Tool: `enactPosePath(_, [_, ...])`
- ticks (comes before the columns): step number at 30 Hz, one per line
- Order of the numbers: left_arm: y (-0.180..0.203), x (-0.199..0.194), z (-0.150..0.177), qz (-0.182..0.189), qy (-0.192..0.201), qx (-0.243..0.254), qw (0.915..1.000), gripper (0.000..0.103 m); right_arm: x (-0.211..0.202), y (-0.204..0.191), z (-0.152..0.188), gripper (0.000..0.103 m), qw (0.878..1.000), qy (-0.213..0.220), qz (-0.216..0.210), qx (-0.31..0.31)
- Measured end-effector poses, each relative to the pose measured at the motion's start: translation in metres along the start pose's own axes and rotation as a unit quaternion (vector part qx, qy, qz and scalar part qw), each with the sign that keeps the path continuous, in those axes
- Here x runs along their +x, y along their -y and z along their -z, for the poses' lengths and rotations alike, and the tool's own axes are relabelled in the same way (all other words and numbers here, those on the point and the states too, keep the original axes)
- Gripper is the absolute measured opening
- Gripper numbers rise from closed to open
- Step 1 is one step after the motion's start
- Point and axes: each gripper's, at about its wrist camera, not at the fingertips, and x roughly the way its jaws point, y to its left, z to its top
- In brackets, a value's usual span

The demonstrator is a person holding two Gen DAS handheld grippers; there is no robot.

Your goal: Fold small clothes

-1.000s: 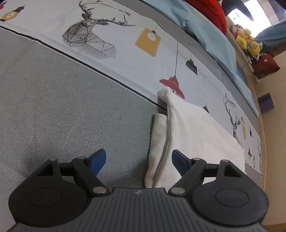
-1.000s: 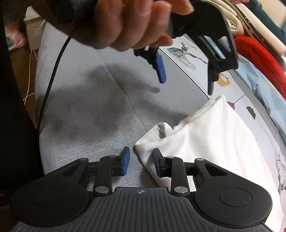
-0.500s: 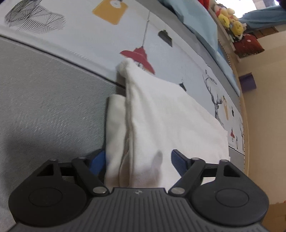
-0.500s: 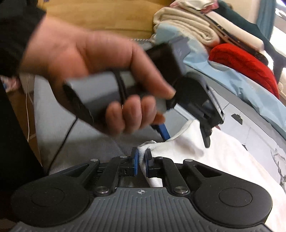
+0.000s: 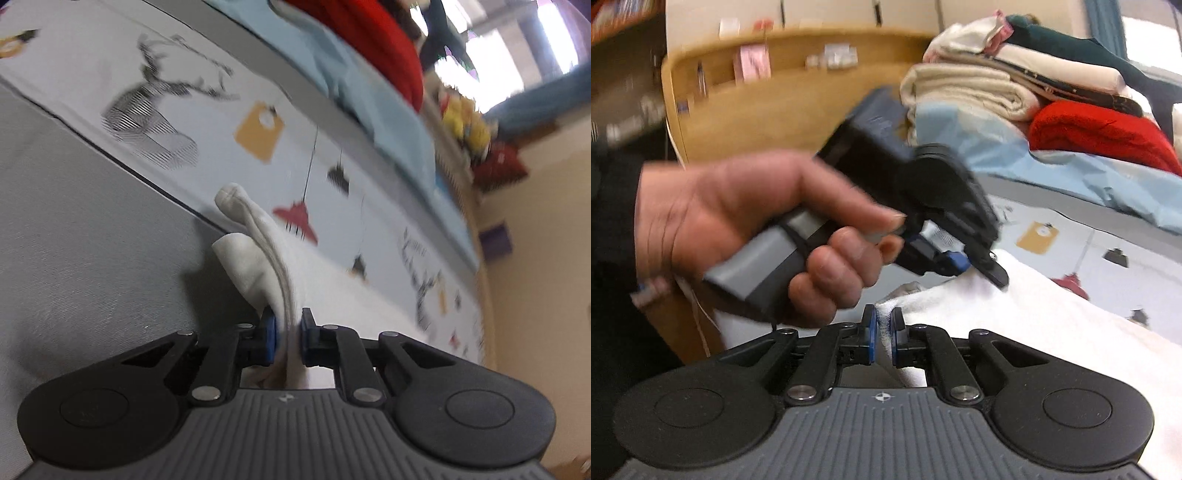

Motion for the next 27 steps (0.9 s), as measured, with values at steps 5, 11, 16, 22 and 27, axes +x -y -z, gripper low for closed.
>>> enactPosePath(5, [0.026,-0.009,0.005,0.001,0.007,0.013,0.9999,0.012,-0.034,0.018,-0.004,0.007,0.999,0.013,0.02,0.031])
enactPosePath(11, [0.12,0.022,0.024,0.049,0.006,0.065,0.9967,0.012,-0.104,0.069,-0.004,0.007,0.994,0.033,0.093,0.057])
enactPosePath(16, [0.202,0.064,0.066,0.096,-0.014,0.111,0.9891,0.011,-0.171,0.113,0.011,0.007,0.981,0.041,0.175,0.078])
enactPosePath(22, [0.275,0.097,0.126,0.143,-0.038,0.193,0.9701,0.013,-0.226,0.161,0.041,0.007,0.954,-0.003,0.277,0.118])
enactPosePath(27, [0.276,0.094,0.131,0.155,-0.035,0.204,0.9661,0.024,-0.222,0.198,0.064,0.007,0.92,-0.102,0.341,0.165])
